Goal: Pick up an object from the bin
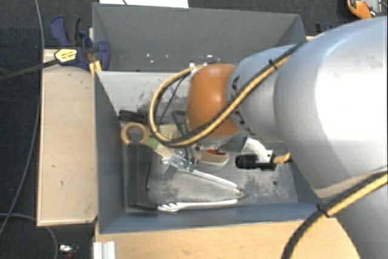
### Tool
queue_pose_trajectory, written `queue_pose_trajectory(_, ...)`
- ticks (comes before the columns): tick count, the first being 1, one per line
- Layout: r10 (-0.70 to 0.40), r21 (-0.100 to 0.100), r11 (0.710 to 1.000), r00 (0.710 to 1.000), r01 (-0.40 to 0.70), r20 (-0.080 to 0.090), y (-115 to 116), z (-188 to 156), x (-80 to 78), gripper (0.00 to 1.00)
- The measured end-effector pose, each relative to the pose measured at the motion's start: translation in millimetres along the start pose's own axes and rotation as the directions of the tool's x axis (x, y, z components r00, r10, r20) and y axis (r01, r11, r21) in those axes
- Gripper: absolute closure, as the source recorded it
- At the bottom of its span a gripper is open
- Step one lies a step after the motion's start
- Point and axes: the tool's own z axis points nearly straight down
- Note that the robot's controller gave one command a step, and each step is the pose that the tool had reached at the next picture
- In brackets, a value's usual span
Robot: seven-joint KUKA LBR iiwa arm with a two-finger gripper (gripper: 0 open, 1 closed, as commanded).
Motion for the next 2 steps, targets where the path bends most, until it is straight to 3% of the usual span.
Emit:
queue_pose_trajectory(1,-0.391,0.006,0.92,0.92,0.391,0.0,-11.9,-1.6,16.9,0.0)
queue_pose_trajectory(2,-0.044,-0.002,0.999,0.999,0.044,0.003,-1.6,-1.3,2.9,0.0)
